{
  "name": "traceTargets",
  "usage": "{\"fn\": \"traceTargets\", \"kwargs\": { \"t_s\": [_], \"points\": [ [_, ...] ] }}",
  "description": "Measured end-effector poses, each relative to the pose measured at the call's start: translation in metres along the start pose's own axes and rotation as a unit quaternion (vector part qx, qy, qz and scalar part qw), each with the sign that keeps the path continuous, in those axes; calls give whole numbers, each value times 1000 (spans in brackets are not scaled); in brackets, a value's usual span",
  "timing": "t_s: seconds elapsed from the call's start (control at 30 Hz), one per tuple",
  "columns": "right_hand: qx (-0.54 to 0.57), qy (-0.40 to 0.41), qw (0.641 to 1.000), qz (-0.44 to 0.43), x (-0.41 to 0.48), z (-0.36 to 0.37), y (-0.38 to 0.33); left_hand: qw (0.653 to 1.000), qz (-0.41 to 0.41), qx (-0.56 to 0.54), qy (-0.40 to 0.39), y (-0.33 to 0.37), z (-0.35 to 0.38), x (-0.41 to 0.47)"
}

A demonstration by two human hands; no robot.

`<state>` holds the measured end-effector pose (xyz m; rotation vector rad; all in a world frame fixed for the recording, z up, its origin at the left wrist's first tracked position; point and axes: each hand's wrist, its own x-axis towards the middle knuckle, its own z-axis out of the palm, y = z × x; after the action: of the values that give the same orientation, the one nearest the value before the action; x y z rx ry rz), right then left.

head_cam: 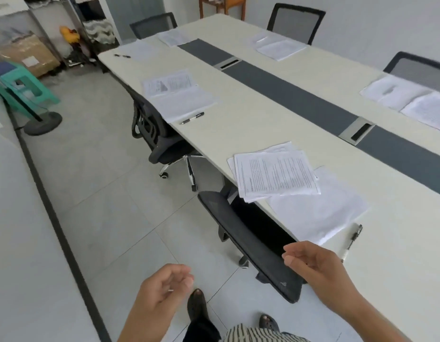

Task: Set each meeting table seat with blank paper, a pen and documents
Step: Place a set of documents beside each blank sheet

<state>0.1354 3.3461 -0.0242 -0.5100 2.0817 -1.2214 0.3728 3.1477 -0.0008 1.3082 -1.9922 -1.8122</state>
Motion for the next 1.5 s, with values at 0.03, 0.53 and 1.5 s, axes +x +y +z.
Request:
{"fn": "traceTargets", "kwargs": {
  "t_s": [0.03, 0.53, 1.5],
  "points": [
    [6, 21, 1000, 10, 2, 9, -2, 1000, 7, 7, -16, 7, -13, 16],
    [101, 233, 961, 112, 41, 45, -12, 954, 100, 112, -261, 100, 1, 200],
    [-276, 144, 887, 341, 255, 42, 60, 586, 318, 664, -338, 73, 146, 507]
  ]
}}
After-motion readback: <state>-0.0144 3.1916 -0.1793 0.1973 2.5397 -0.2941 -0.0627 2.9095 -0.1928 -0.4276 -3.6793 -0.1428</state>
